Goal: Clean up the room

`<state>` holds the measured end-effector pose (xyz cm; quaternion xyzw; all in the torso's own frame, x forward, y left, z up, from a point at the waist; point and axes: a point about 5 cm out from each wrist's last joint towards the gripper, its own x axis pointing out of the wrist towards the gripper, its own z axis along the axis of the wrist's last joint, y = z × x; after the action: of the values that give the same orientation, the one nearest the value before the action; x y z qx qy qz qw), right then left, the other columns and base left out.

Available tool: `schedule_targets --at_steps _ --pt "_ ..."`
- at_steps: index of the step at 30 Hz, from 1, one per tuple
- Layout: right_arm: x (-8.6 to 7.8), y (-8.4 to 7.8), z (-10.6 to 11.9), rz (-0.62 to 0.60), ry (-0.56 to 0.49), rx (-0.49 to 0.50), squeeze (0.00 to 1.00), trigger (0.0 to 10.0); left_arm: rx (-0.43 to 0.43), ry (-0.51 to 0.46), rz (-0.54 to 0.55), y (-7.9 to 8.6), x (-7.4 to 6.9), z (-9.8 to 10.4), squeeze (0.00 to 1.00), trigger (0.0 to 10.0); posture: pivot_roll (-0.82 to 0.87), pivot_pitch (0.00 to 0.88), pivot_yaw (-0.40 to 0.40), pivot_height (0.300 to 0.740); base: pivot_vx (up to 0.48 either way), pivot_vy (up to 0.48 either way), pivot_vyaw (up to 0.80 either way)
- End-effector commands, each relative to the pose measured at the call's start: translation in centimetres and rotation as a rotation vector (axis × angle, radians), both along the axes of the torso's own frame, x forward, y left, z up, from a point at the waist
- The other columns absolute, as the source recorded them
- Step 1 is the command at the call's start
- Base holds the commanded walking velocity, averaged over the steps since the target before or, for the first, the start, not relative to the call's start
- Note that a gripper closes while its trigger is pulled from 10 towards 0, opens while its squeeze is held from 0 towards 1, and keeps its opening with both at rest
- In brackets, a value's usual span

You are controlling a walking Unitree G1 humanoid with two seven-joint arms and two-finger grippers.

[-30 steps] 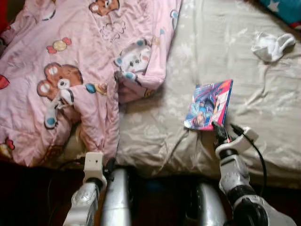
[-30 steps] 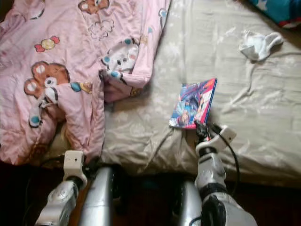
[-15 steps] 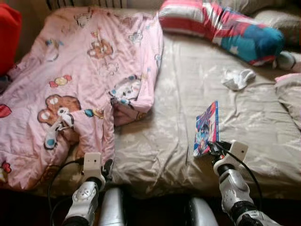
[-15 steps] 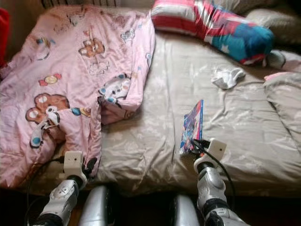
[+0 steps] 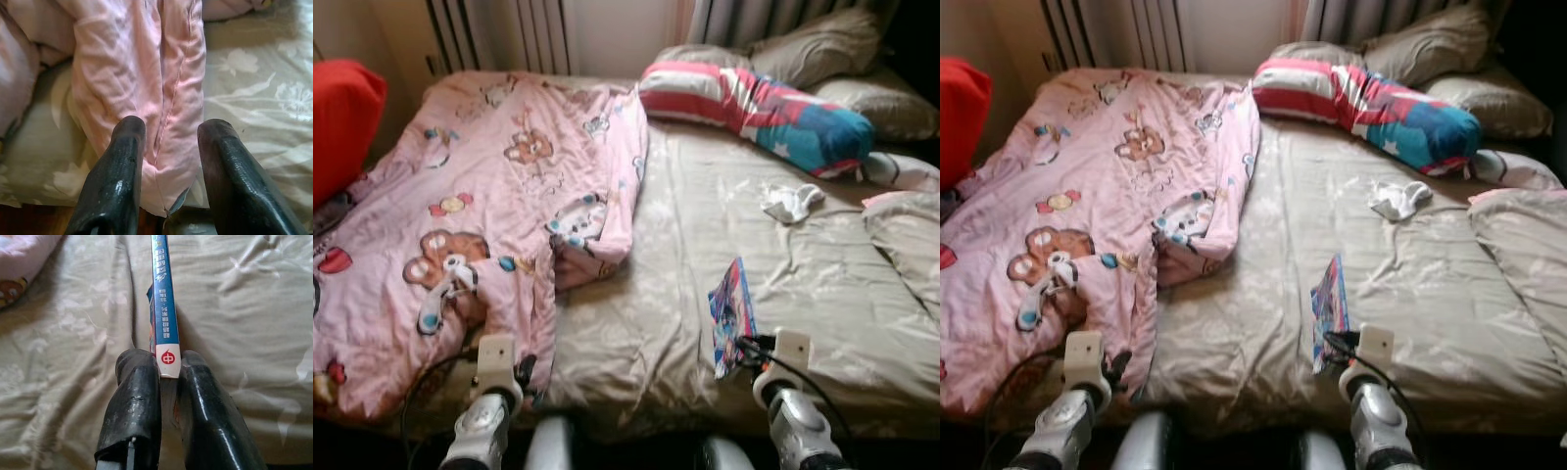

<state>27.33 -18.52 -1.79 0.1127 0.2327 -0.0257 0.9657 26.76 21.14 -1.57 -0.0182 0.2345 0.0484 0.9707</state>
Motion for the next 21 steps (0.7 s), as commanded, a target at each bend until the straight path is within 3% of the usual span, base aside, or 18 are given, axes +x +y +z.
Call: schedule_targets --at_steps 1,7,21 --pt "1.0 -0.2 1.1 -0.009 -0.067 -0.008 0.0 10.0 -0.009 0.03 0.01 0.1 -0.3 -0.4 0.0 10.0 0.0 0.001 -0.016 0.706 0.0 0.0 0.0" --pt "1.4 -0.1 1.5 -0.01 -0.085 -0.007 0.0 10.0 -0.008 0.049 0.007 0.0 -0.5 -0.7 0.0 10.0 -0.01 0.0 -0.011 0.74 0.0 0.0 0.0" --pt "1.1 -0.4 1.6 -0.053 -0.13 -0.022 0.0 10.0 -0.004 0.131 0.005 0.1 -1.7 -1.8 0.0 10.0 -0.02 0.0 0.005 0.74 0.0 0.0 0.0"
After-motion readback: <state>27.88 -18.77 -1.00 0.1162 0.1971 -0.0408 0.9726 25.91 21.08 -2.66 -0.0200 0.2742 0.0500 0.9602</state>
